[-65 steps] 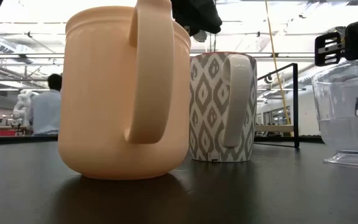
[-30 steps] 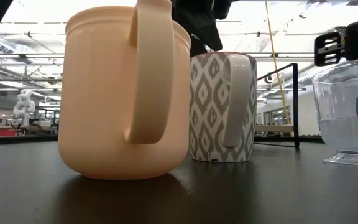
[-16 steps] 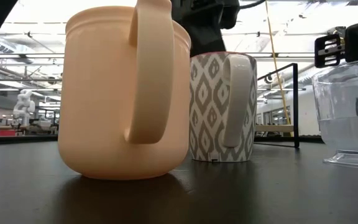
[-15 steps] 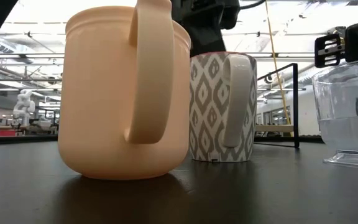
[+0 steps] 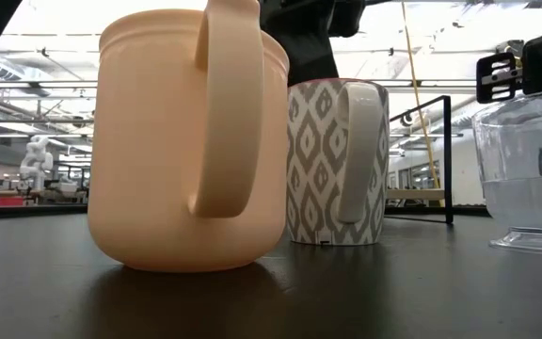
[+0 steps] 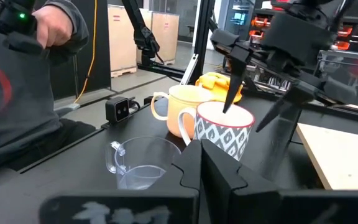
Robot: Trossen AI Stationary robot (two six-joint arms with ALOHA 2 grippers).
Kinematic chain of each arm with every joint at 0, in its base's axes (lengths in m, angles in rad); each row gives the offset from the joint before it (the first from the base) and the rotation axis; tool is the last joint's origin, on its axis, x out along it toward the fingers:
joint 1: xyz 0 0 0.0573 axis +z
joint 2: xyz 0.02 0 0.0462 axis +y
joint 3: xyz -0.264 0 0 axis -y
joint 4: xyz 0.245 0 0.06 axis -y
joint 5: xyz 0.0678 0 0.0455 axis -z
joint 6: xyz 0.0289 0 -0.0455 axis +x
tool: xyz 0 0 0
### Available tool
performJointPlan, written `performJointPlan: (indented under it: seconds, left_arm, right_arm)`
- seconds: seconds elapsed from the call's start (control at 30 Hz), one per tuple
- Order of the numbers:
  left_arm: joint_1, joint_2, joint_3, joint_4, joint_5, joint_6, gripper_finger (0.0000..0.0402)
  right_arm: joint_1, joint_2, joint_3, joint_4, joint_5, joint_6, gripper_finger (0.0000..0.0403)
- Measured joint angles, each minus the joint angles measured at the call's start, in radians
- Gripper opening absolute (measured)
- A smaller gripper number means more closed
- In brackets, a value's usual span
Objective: Stack small to large cups/mugs on shelf
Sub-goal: Put the gray patterned mug on the shelf
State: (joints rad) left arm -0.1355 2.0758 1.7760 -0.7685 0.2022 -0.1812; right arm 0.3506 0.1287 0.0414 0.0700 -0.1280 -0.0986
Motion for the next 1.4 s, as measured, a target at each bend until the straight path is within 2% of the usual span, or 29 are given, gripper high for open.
performJointPlan:
  seconds: [0.3,0.97,1.23,1.4]
  left_arm:
    - [-0.009,0.016,-0.001,-0.012,-0.073,0.005,0.0241]
    - [0.0,0.032,-0.001,-0.026,-0.071,0.022,0.0241]
    - [0.0,0.032,-0.001,-0.027,-0.02,0.021,0.024]
    - [0.0,0.032,-0.001,-0.013,-0.019,0.014,0.0206]
  right_arm:
    - [0.0,0.0,0.0,0.0,0.0,0.0,0.0]
    - [0.0,0.0,0.0,0.001,0.0,0.0,0.0]
    - [0.0,0.0,0.0,0.001,0.0,0.0,0.0]
    - [0.0,0.0,0.0,0.001,0.0,0.0,0.0]
